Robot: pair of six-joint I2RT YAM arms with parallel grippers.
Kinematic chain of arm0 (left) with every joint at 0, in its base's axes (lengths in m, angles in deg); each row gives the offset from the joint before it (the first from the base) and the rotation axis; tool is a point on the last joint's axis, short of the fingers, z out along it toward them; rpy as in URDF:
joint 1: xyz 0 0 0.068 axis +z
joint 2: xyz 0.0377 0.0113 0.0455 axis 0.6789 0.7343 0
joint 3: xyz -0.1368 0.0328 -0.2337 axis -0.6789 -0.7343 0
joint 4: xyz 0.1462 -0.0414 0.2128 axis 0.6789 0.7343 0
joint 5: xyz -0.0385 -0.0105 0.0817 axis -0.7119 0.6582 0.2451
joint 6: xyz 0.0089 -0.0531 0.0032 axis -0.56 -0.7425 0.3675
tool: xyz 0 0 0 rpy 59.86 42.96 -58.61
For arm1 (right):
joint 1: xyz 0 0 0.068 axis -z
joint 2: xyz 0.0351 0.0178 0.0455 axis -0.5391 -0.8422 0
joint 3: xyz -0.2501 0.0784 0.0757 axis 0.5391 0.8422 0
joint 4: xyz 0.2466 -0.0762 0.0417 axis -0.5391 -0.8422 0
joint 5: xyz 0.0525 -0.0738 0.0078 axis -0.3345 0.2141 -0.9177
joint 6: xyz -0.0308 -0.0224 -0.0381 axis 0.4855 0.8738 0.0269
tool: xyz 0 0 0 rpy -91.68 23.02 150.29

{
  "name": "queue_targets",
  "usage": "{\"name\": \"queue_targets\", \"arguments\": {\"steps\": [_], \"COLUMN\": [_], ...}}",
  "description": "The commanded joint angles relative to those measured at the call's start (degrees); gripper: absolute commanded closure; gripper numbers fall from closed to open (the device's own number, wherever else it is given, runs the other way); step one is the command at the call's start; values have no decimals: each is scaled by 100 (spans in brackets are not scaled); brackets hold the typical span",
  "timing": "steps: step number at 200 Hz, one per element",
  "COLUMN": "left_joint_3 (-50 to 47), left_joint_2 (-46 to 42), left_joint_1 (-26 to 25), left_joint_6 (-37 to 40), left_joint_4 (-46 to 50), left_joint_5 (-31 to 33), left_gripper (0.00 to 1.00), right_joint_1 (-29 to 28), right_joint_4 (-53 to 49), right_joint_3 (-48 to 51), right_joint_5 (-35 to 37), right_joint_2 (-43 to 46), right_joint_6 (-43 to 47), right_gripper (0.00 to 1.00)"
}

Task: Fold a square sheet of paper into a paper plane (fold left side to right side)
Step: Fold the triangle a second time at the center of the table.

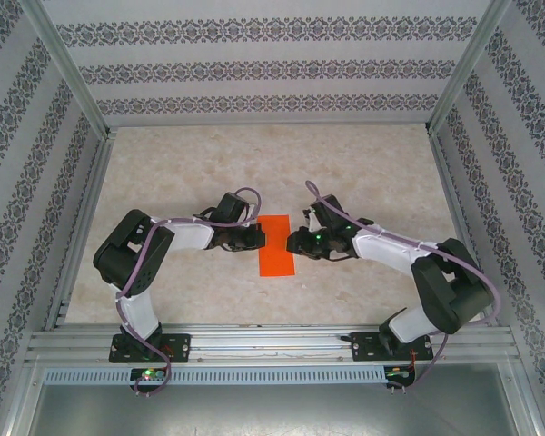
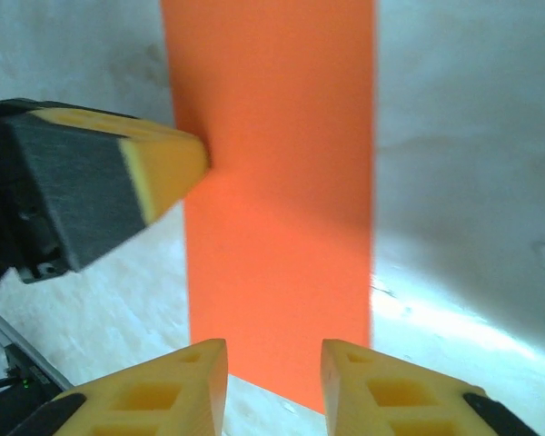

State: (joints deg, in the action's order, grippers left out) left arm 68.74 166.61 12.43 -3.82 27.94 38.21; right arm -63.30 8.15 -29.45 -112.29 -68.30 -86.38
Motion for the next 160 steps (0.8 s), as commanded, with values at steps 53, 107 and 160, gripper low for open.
{"name": "queue_targets", "arguments": {"steps": [53, 107, 160], "left_joint_3": [-225, -216, -217], "left_joint_2": [71, 67, 74], "left_joint_1": [-57, -54, -53], "left_joint_6": [-11, -9, -6], "left_joint_4": [281, 296, 289], "left_joint_5": [122, 126, 116], "left_gripper": [100, 100, 100], "right_joint_1": [-150, -320, -365], "right_joint_4": [-299, 16, 280], "right_joint_3": [494, 416, 417], "right_joint_5": [-498, -555, -608], "right_joint_2": [-66, -364, -450], "right_joint_6": [-7, -184, -319], "right_gripper": [65, 65, 69]}}
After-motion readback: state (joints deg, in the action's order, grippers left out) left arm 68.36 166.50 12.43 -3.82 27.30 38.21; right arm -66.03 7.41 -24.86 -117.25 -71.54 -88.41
